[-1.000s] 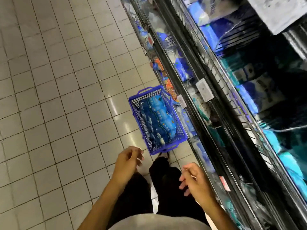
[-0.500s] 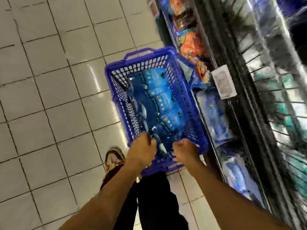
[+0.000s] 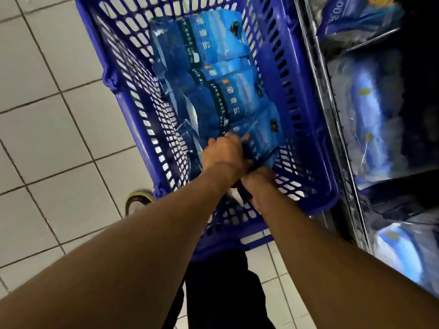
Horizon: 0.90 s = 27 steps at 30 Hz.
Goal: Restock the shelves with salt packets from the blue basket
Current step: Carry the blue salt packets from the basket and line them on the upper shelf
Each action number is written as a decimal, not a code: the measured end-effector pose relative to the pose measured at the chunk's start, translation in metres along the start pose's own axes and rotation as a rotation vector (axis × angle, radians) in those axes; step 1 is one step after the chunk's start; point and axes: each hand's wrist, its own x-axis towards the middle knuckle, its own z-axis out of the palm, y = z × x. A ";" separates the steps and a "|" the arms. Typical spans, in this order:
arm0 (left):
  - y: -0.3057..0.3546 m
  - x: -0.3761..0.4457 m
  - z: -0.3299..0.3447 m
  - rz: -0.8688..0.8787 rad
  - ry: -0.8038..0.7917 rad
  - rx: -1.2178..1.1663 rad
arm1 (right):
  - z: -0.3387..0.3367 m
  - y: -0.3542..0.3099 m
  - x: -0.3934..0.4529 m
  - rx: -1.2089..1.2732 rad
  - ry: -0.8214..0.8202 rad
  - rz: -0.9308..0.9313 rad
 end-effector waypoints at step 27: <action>-0.039 -0.224 -0.166 -0.089 -0.080 -1.207 | -0.103 -0.049 -0.270 0.174 -0.111 -0.496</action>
